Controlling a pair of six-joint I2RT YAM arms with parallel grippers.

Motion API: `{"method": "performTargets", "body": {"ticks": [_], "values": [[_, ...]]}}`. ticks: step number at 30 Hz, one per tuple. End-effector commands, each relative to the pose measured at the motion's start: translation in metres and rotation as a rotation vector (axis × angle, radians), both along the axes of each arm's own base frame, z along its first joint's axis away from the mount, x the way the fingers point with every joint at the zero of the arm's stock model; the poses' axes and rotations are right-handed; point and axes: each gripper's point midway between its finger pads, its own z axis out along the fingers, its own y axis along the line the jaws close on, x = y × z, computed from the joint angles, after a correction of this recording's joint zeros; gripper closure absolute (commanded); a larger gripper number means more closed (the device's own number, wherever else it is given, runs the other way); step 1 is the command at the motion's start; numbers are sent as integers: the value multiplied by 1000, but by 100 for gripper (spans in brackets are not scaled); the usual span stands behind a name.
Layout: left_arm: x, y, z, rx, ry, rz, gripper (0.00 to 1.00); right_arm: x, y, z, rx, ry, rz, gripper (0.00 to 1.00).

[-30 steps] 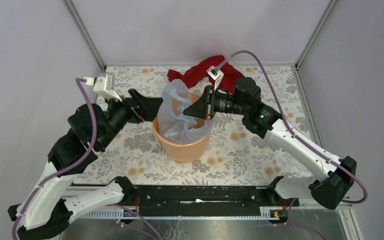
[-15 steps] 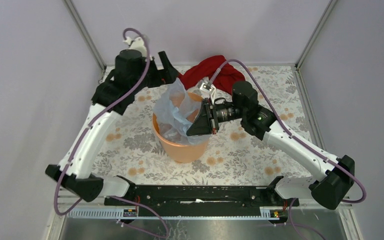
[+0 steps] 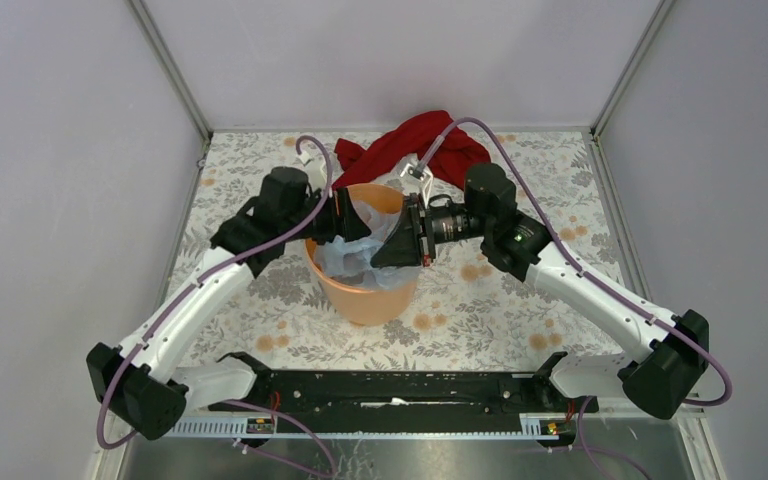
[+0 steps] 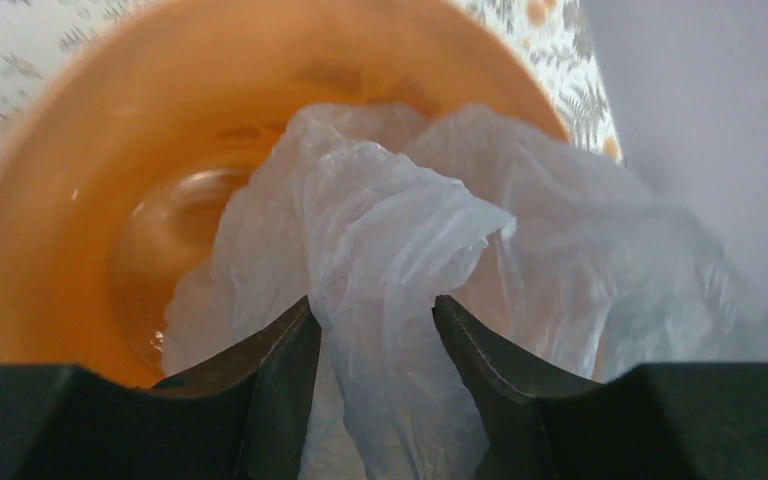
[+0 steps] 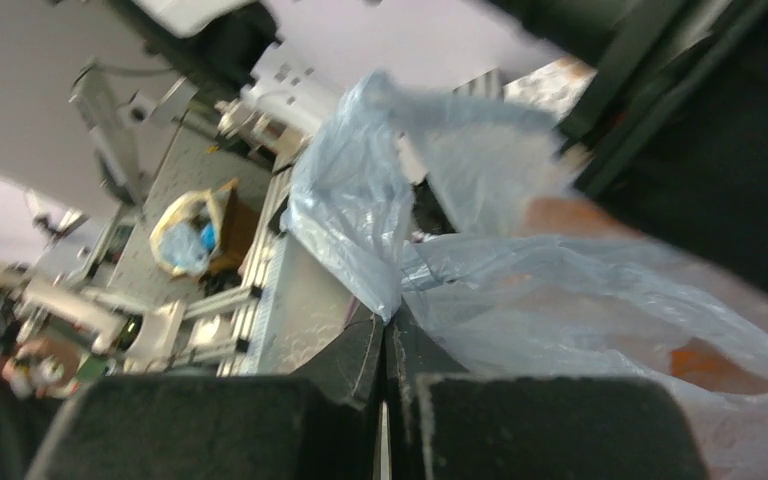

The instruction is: Put the trash bags into the trash bin

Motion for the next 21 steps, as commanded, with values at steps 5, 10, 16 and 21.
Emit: {"method": "performTargets", "body": {"ticks": [5, 10, 16, 21], "values": [[-12, -14, -34, -33, 47, 14, 56, 71, 11, -18, -34, 54, -427, 100], [1, 6, -7, 2, -64, 111, 39, 75, 13, -40, -67, 125, -446, 100], [-1, 16, 52, -6, -163, 118, 9, 79, 0, -42, -82, 52, -517, 100], [-11, 46, 95, 5, -261, 212, 1, 90, -7, -40, -107, 28, -589, 100]]}}
